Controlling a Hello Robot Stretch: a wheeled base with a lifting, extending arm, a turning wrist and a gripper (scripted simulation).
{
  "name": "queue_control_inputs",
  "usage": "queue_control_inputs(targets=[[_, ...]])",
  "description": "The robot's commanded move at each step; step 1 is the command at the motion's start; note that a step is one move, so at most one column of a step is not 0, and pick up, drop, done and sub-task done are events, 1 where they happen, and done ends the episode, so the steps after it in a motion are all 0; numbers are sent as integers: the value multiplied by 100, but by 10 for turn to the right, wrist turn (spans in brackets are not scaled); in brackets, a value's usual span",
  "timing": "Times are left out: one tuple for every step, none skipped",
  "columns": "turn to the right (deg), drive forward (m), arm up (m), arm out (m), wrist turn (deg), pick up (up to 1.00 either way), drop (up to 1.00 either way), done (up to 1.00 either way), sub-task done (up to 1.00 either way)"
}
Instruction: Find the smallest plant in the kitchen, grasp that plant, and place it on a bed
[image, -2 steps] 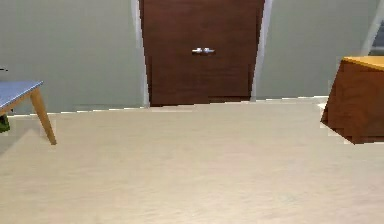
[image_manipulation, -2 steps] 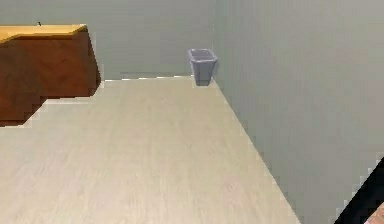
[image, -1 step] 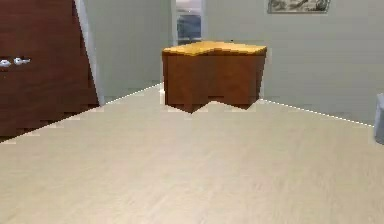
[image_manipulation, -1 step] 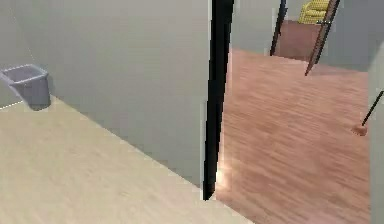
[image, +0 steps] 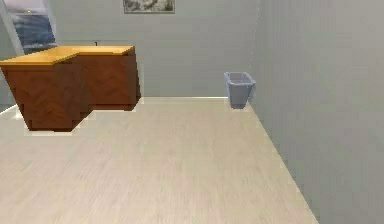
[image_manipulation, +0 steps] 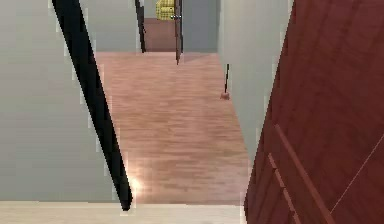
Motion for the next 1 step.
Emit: queue_control_inputs(targets=[[0,15,0,0,0,0,0,0,0]])
